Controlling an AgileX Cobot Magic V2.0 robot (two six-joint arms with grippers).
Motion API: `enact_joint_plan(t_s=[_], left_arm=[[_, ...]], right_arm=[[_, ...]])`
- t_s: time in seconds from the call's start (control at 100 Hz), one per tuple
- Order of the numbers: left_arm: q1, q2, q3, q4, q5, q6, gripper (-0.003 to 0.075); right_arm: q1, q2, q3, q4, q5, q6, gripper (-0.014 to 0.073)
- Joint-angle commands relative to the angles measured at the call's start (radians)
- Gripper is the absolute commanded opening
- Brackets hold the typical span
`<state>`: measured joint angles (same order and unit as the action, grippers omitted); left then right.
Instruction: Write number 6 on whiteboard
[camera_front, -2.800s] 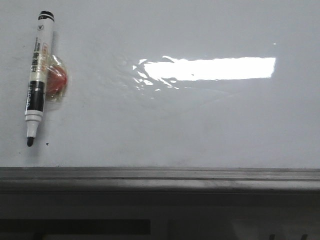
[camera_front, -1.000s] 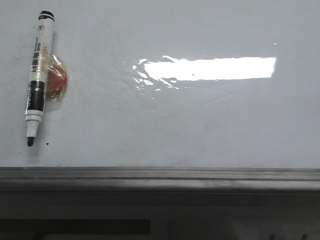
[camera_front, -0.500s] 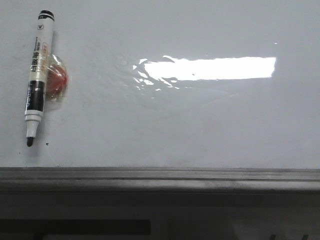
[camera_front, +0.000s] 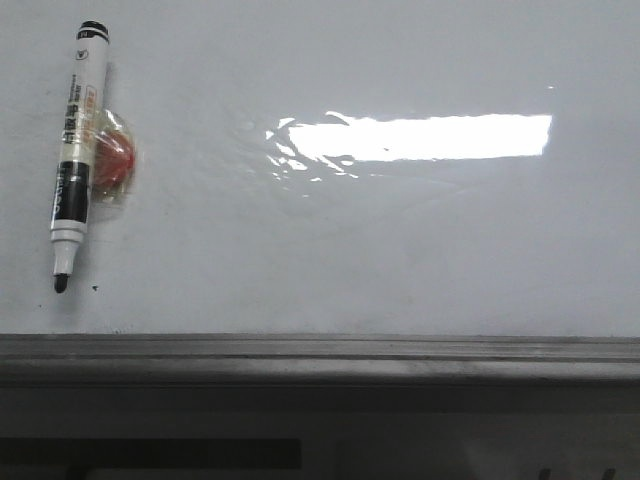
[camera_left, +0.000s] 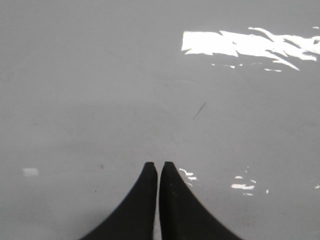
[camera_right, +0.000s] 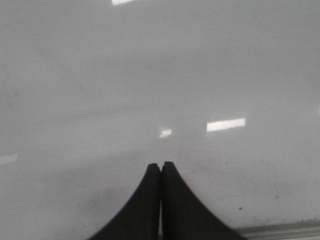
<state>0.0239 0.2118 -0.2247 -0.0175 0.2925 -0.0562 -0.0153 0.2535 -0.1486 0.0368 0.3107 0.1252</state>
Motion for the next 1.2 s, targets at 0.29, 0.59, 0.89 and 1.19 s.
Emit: enact_joint_plan(t_s=[0.29, 0.59, 0.89, 1.19], left_arm=[[0.002, 0.124, -0.086, 0.01, -0.073, 0.001, 0.014], [0.002, 0.128, -0.064, -0.005, -0.304, 0.001, 0.0349], [-0.137, 0.128, -0.068, -0.003, -0.335, 0.001, 0.0423], [-0.443, 0.177, -0.068, -0.001, -0.326, 0.001, 0.0443]], right_arm=[[-0.005, 0.126, -0.064, 0.0, -0.039, 0.0, -0.0064], [-0.005, 0.126, -0.064, 0.0, -0.039, 0.0, -0.0064], [-0.005, 0.126, -0.064, 0.009, -0.039, 0.0, -0.0064], [-0.005, 0.126, -0.064, 0.009, -0.039, 0.0, -0.0064]])
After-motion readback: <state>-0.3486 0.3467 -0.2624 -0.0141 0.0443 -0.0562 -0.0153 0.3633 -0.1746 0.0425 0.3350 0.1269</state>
